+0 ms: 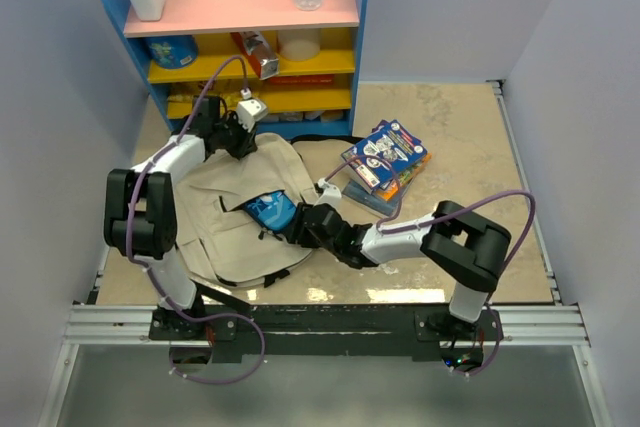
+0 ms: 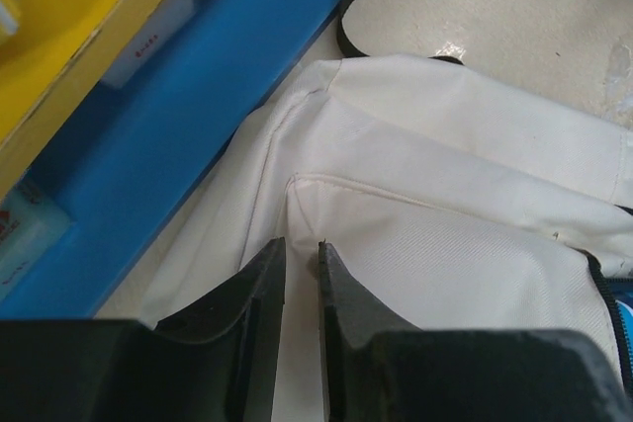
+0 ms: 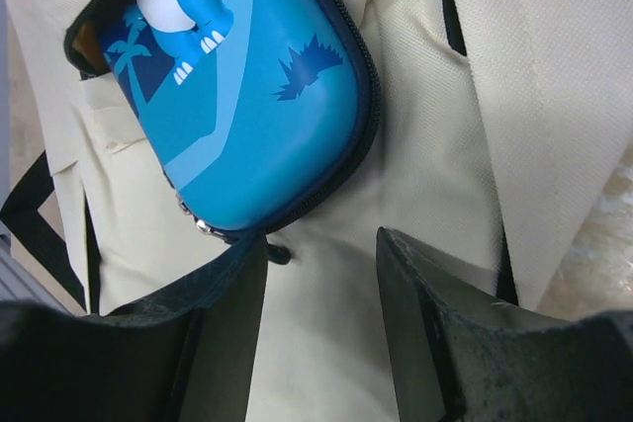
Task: Pack the student bag
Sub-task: Adjust the stationery in the student bag.
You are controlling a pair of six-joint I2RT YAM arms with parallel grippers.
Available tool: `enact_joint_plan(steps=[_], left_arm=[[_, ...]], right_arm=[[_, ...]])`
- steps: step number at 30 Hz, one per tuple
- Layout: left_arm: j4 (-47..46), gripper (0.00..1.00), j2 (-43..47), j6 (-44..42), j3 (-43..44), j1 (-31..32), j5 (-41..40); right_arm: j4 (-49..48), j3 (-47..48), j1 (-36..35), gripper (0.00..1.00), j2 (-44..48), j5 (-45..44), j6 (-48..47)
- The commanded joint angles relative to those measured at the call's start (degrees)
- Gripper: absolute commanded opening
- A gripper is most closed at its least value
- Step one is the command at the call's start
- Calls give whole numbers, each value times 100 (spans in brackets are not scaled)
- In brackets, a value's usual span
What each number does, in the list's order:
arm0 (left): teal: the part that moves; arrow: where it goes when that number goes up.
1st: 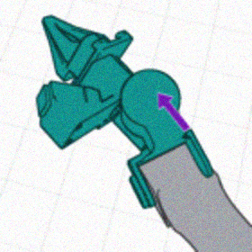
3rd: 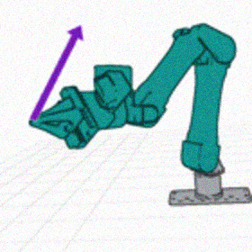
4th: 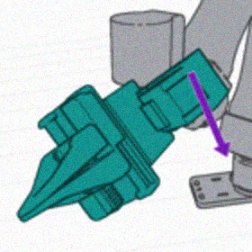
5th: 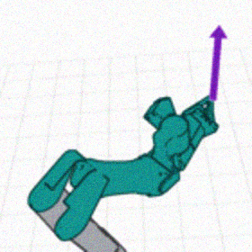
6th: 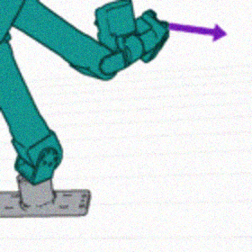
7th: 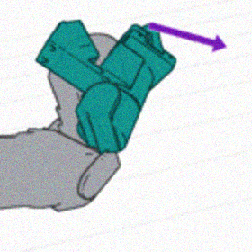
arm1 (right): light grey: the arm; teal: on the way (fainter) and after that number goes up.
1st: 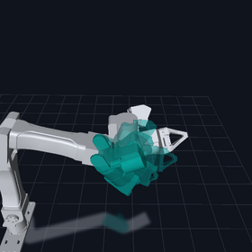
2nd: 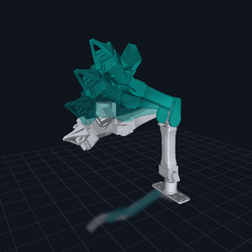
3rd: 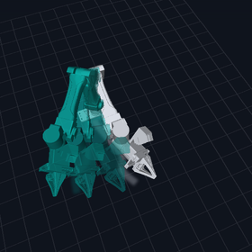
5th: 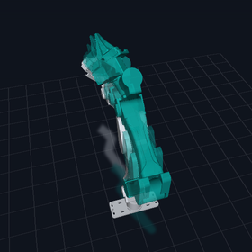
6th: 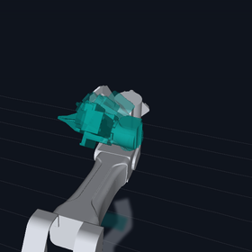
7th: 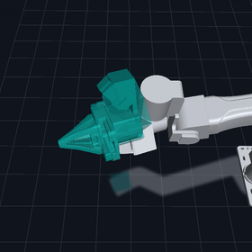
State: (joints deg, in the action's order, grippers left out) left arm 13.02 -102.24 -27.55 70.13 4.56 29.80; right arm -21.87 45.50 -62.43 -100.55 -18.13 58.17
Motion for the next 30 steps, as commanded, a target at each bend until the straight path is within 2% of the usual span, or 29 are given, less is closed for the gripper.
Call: enact_joint_plan(steps=[1,5,8,13,22,26,30], left_arm=[[-282,25,-60,-39,80,177,-27],[-45,24,-25,-355,-226,203,-36],[227,23,72,-707,-464,203,-132],[491,22,388,-1120,-956,203,-142],[1009,22,617,-1209,-966,212,218],[1352,22,626,-1297,-878,238,465],[1449,22,775,-1218,-896,282,535]], right_arm=[[-195,275,55,51,-254,214,151],[-160,512,231,47,-430,144,124],[-116,688,451,40,-553,134,142],[165,1171,671,38,-790,-50,2],[446,2190,733,33,-1326,-209,27],[464,2157,733,31,-1318,-191,28],[507,1622,724,28,-853,-410,-104]])
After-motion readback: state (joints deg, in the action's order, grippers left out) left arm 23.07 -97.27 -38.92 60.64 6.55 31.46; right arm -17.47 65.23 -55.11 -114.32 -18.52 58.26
